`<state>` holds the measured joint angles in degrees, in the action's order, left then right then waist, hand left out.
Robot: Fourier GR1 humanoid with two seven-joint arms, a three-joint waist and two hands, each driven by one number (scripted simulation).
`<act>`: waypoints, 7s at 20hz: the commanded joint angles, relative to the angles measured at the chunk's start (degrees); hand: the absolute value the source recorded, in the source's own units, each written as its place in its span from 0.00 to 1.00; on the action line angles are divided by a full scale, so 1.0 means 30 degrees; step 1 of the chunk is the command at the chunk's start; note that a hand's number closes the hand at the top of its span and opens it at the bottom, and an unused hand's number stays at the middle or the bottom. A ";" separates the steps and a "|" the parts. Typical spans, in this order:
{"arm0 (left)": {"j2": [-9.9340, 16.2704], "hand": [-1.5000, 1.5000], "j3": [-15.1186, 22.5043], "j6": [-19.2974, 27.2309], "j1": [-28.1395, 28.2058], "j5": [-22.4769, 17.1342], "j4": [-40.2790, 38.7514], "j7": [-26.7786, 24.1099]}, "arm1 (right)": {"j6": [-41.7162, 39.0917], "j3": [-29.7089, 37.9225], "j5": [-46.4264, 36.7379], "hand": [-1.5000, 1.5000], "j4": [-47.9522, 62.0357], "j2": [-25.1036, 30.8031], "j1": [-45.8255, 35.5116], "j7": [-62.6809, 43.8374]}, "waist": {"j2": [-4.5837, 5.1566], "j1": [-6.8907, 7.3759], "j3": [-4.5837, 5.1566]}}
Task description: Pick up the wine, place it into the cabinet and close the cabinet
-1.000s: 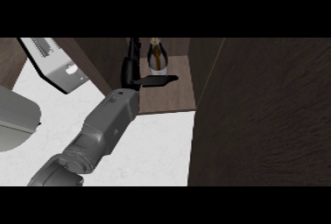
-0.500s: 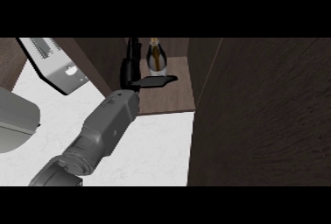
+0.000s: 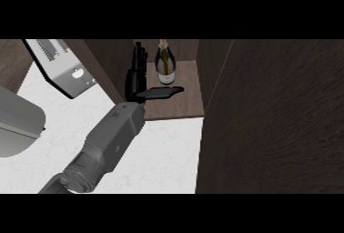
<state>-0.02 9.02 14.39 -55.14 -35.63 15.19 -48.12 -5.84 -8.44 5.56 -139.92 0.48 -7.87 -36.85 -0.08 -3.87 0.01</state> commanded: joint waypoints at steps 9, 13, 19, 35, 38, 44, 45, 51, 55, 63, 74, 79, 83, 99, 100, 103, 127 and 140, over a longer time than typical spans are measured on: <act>0.0006 0.00 0.8506 0.5880 0.7149 -0.2813 1.0666 0.1233 | 0.0023 0.1332 0.0871 0.00 -0.2488 0.0669 0.1610 -0.0707 | -0.0099 0.1105 -0.0012; 0.0006 0.00 0.9796 0.8285 0.9536 -0.1133 1.5175 0.2532 | 0.0798 -0.0084 -0.0901 0.00 -0.1690 -0.0115 0.1312 -0.0403 | -0.0158 0.1546 -0.0012; 0.0953 0.00 1.0653 0.9675 1.2431 -0.0136 2.0727 0.3701 | 0.0269 0.0503 -0.0358 0.00 -0.1756 0.0323 0.1847 0.0331 | -0.0088 0.1477 -0.0011; 0.6385 0.00 1.2285 1.0159 1.8567 0.2547 3.1090 0.6504 | -0.0792 0.0761 0.2171 0.00 -0.2274 0.0772 0.2085 -0.1145 | -0.0060 0.1395 -0.0008; 0.7362 0.00 1.2719 0.9499 1.9680 0.2862 3.2115 0.6109 | -0.1511 -0.0707 0.1657 1.00 -0.2047 0.0506 0.3154 -0.0769 | -0.0064 0.1371 -0.0009; 0.9296 0.00 1.1386 0.7407 2.0399 0.2147 3.4104 0.7139 | -0.1834 -0.1223 0.1064 1.00 -0.1977 0.0920 0.2007 -0.1563 | -0.0020 0.1353 -0.0001; 0.9072 0.00 1.1992 0.7392 2.1643 0.2476 3.4017 0.6166 | -0.2953 0.0073 0.2790 1.00 -0.2626 0.1621 0.3898 -0.0682 | -0.0026 0.1294 -0.0014; 1.0583 0.00 0.9388 0.5235 2.2796 0.0840 3.4129 0.5407 | -0.2351 -0.1844 0.4036 1.00 -0.2335 0.0508 0.4415 -0.2195 | -0.0032 0.1377 0.0000; 1.1167 0.00 0.7399 0.4402 2.3114 -0.0077 3.4329 0.5433 | -0.2349 -0.3397 0.3351 1.00 -0.1896 -0.0040 0.4697 -0.2391 | -0.0012 0.1398 0.0005; 1.2192 0.00 0.4817 0.1472 2.6055 -0.1614 3.4285 0.3553 | -0.3274 -0.8288 0.1504 1.00 -0.3080 0.0185 0.5077 -0.2829 | -0.0117 0.1507 0.0033; 1.3978 0.00 0.0179 -0.0477 2.5946 -0.4377 3.4390 0.6094 | 0.1689 -1.5497 -0.3035 1.00 -0.1508 -0.0149 0.3700 -0.2116 | -0.0117 0.1218 0.0020; 1.4587 0.00 -0.1122 -0.1551 2.6358 -0.5049 3.4591 0.6215 | 0.3601 -1.6091 -0.3833 1.00 -0.0019 -0.0108 0.2222 -0.1139 | -0.0184 0.1446 0.0049; 1.4535 0.00 -0.1183 -0.1941 2.6145 -0.5372 3.4039 0.6705 | 0.4480 -1.5949 -0.4453 1.00 0.0281 -0.0074 0.0751 -0.1101 | -0.0178 0.1428 0.0078; 1.3874 0.00 -0.1529 -0.3505 2.4181 -0.6124 3.2731 0.7805 | 1.0833 -1.2929 -0.2155 1.00 0.4991 0.0013 -0.9438 -0.2794 | 0.0113 0.2072 0.0098; 1.3450 0.00 -0.0831 -0.3096 2.4290 -0.5573 3.3271 0.7698 | 1.1085 -1.2842 -0.1467 1.00 0.6206 0.0007 -0.9740 -0.1851 | 0.0152 0.2194 0.0066; 1.2643 0.00 0.0121 -0.2530 2.3876 -0.4585 3.2660 0.7385 | 1.1521 -1.1795 -0.0243 1.00 0.7536 -0.0016 -1.1789 -0.1330 | 0.0193 0.2209 0.0070; 1.1522 0.00 -0.1429 -0.2135 2.2590 -0.3632 3.2612 0.9424 | 0.7925 -0.3846 0.2670 1.00 2.6019 -0.0157 -2.1693 0.6248 | 0.0152 0.1780 0.0012; 1.1551 0.00 -0.2297 -0.3198 2.2618 -0.4022 3.2006 0.9808 | 0.5835 -0.3345 0.0918 1.00 2.8246 0.1732 -2.0448 0.9204 | 0.0212 0.1791 0.0030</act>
<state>34.62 2.89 5.95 12.39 -47.68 112.41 -18.44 10.03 -21.57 10.73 -63.67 1.82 -69.78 -10.59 -2.17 1.85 0.40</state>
